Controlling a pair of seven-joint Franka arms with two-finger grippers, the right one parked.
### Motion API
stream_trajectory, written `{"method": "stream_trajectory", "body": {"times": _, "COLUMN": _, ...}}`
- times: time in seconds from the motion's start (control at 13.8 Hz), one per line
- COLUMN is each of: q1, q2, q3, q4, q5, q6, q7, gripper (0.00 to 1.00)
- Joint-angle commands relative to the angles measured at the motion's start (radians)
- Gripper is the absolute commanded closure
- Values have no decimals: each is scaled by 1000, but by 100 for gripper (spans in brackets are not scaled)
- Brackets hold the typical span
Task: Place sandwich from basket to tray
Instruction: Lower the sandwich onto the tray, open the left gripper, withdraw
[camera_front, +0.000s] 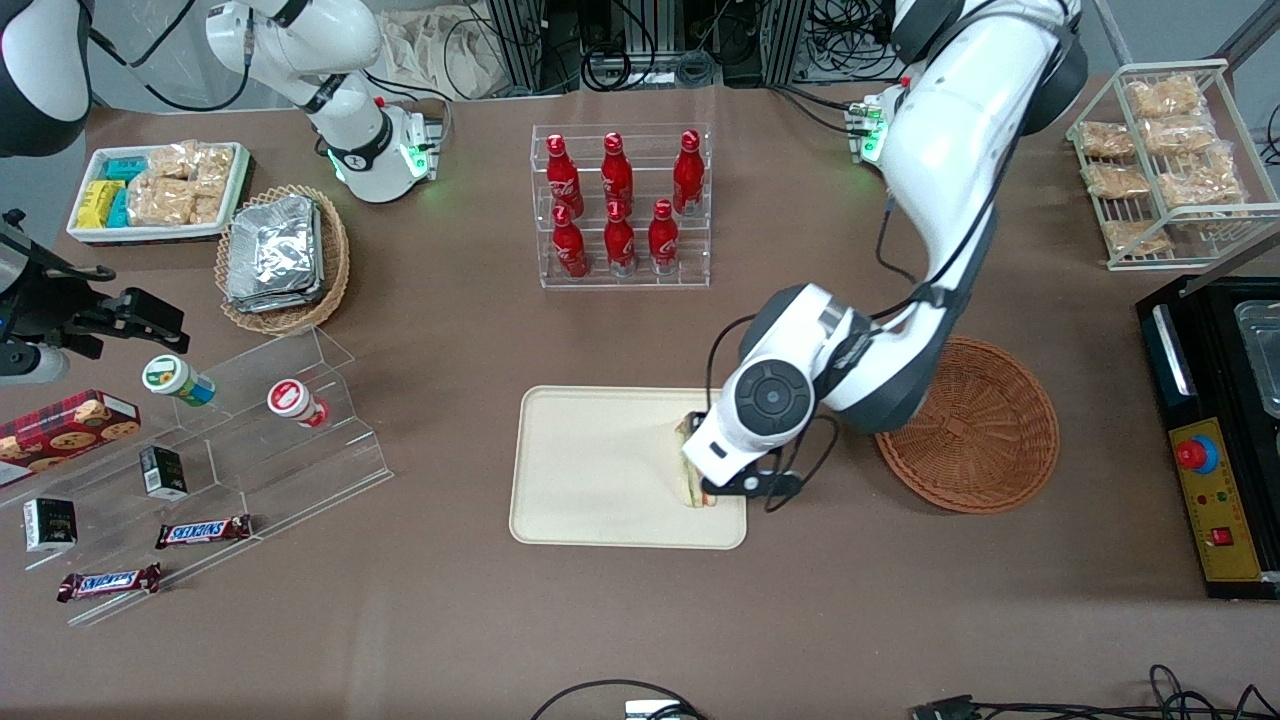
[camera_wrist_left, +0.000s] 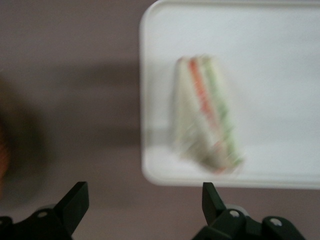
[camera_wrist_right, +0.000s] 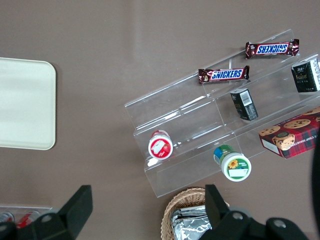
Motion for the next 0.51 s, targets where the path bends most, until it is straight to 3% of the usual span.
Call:
{"method": "stream_trajectory", "body": {"times": 0.0, "q1": 92, "q2": -215, "q3": -2, "q4": -221, "q5": -14, "q6": -38, "q7": -33, "gripper": 0}}
{"method": "stream_trajectory", "body": {"times": 0.22, "q1": 155, "q2": -491, "q3": -4, "q4": -553, "q5": -39, "q6": 66, "q7": -27, "gripper": 0}}
{"method": "stream_trajectory", "body": {"times": 0.43, "q1": 180, "q2": -646, "q3": 5, "q4": -699, "q5": -51, "q6": 86, "q7": 24, "gripper": 0}}
